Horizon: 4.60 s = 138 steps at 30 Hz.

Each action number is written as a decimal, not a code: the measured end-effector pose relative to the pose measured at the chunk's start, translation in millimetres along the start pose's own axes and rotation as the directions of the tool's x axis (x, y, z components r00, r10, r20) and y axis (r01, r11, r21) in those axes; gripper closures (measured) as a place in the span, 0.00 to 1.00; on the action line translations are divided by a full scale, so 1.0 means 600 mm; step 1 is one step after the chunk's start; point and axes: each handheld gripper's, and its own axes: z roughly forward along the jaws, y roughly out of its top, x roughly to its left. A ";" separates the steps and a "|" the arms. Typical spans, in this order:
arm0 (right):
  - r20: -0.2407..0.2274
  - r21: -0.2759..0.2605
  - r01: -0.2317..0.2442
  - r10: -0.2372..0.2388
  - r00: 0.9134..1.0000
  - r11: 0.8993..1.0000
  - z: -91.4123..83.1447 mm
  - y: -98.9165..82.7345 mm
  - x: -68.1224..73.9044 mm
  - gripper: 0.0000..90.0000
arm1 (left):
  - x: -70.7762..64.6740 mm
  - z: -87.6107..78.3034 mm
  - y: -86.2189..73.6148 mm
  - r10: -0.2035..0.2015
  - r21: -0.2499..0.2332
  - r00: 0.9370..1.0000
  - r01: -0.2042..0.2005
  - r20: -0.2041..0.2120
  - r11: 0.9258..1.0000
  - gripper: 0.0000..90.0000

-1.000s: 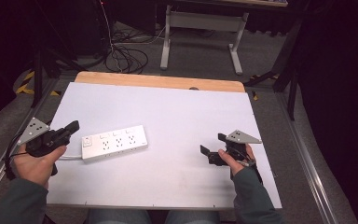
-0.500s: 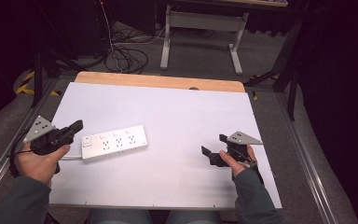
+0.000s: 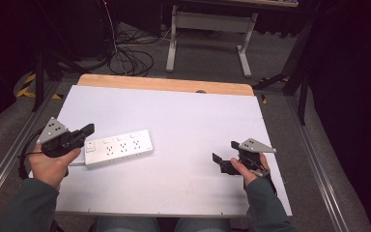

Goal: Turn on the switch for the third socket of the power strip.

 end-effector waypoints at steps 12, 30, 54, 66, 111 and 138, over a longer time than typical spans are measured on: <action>0.015 0.003 0.001 -0.001 1.000 1.000 -0.009 -0.006 -0.003 0.10 | -0.010 0.018 0.004 0.020 0.021 1.000 -0.020 0.021 1.000 1.00; 0.026 0.007 -0.002 0.002 1.000 1.000 -0.013 -0.010 -0.003 0.10 | -0.023 0.042 0.007 0.051 0.061 0.998 -0.054 0.046 0.997 1.00; 0.040 0.009 -0.014 0.013 0.999 1.000 -0.021 -0.016 -0.006 0.10 | -0.040 0.083 0.008 0.107 0.128 0.992 -0.116 0.073 0.985 1.00; 0.034 0.012 -0.012 0.012 0.999 1.000 -0.017 -0.016 -0.005 0.10 | -0.041 0.104 0.009 0.130 0.158 0.990 -0.138 0.061 0.978 1.00; 0.013 0.026 0.006 -0.006 1.000 1.000 0.004 -0.010 0.002 0.10 | -0.063 0.226 0.003 0.241 0.374 0.960 -0.276 0.140 0.885 1.00; 0.006 0.019 0.003 -0.004 1.000 1.000 0.004 -0.009 0.005 0.10 | -0.067 0.235 -0.004 0.238 0.432 0.962 -0.274 0.136 0.860 1.00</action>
